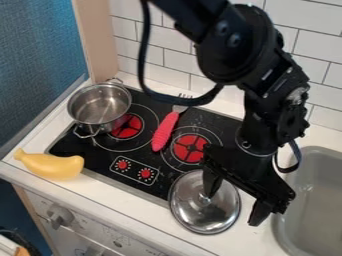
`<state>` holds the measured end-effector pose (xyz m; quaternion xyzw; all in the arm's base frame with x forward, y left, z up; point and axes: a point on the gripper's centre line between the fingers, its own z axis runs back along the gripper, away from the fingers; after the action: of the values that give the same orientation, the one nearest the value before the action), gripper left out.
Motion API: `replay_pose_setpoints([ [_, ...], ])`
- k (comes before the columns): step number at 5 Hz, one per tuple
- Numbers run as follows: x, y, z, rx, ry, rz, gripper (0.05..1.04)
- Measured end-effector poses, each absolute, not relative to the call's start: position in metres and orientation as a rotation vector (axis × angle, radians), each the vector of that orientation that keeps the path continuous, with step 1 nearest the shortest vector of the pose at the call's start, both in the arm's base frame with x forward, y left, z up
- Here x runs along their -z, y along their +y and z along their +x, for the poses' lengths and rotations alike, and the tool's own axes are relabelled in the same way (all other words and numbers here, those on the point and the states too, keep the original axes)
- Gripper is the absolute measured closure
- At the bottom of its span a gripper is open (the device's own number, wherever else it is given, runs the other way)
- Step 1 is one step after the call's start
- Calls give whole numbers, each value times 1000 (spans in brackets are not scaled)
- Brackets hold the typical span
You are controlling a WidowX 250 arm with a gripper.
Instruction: Put the lid of the silver to the right corner of the stove
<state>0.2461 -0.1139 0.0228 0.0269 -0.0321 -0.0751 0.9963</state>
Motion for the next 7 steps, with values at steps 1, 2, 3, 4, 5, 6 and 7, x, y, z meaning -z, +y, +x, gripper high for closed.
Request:
replay_pose_setpoints([
  [1,-20,-98,246,99,-61,84,83],
  [2,-15,-92,247,83,-71,104,83],
  [3,-12,-81,248,43,-71,97,83],
  [4,-4,-80,247,48,-43,103,83],
  [5,2,-80,246,47,-29,101,117],
  [6,3,-80,248,33,-34,102,387],
  [7,3,-78,249,21,-38,91,666],
])
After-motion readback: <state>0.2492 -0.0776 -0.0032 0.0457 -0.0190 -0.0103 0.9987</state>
